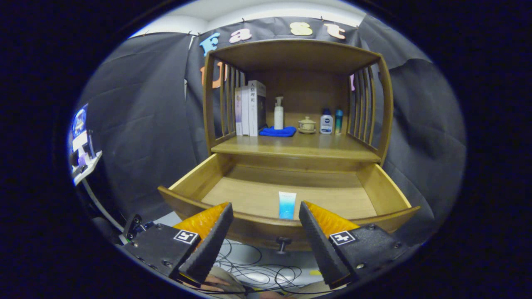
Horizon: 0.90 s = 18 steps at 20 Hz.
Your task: Pull open the drawer, take out the items inside it, and place them on the countertop above the cabinet.
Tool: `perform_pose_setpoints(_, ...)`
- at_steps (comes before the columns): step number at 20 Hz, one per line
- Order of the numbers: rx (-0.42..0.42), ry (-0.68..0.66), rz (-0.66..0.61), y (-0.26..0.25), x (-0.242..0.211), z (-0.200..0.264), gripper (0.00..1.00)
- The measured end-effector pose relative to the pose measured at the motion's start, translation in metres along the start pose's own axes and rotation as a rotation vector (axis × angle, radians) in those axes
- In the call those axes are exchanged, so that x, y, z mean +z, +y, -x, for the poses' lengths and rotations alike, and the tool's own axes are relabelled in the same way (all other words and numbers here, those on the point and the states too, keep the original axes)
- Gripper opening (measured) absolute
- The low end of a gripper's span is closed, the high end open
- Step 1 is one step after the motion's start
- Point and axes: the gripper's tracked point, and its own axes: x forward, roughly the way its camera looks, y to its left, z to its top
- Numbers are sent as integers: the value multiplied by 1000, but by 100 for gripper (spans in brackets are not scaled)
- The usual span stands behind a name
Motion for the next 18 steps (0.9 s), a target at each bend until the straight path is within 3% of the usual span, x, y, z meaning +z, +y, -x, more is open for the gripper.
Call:
perform_pose_setpoints(9, -25, 367, -77, -26, 5, -68, 100)
perform_pose_setpoints(13, 11, 541, -155, -30, -9, -96, 97)
perform_pose_setpoints(18, -36, 709, -181, -41, -35, -123, 96)
